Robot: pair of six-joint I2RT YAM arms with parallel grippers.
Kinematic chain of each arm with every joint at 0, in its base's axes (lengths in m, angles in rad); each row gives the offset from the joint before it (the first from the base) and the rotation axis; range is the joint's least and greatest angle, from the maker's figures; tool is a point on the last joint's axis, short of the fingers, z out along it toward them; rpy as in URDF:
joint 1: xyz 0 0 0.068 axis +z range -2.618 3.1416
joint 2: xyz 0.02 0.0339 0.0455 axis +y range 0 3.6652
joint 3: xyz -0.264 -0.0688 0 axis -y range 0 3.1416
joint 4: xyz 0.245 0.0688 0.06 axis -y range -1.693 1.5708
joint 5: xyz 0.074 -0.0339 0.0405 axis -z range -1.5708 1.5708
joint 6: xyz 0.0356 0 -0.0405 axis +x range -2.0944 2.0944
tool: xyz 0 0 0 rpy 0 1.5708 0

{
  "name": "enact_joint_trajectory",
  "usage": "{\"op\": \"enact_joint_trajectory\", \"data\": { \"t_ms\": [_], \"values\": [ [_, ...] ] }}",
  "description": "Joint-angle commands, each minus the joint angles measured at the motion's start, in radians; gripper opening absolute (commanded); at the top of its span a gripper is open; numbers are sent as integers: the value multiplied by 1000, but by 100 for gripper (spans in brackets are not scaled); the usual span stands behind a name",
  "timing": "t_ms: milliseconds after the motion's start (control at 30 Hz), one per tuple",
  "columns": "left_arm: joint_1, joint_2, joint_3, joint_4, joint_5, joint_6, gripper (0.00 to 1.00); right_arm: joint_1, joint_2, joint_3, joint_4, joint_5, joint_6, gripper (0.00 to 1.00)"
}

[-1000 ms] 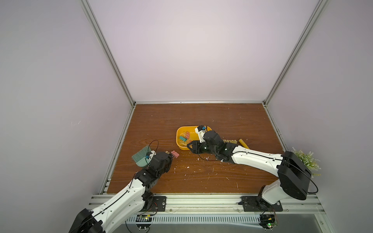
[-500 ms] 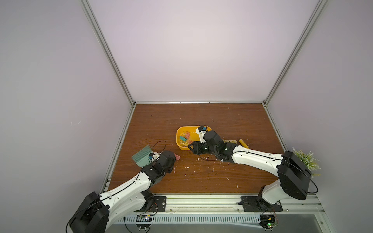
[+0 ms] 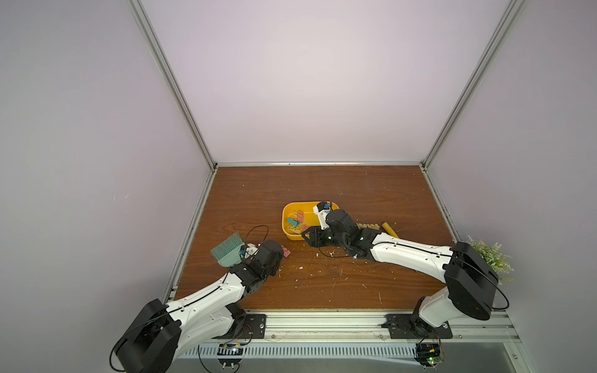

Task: Take out the binder clips from the storage box
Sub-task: Place the binder clip at the center of the board, then pick up the binder clip from the storage box.

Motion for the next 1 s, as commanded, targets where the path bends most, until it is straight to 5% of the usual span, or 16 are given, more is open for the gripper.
{"op": "enact_joint_trajectory", "data": {
  "t_ms": [0,200,333,567,733,967],
  "values": [
    [-10,-66,31,-108,-70,31,45,-8,-15,43,-3,16,-15,48],
    [-10,-197,81,-292,-218,134,52,-15,-20,43,-5,36,-24,50],
    [13,-207,146,-250,-270,449,56,-21,-34,42,-12,83,-32,52],
    [112,-9,346,-200,-82,927,64,-45,-40,51,-26,138,-61,56],
    [135,164,483,-174,102,1227,80,-71,-30,56,-26,113,-66,57],
    [211,490,727,-283,451,1358,64,-80,-26,38,-12,133,-9,57]
  ]
}}
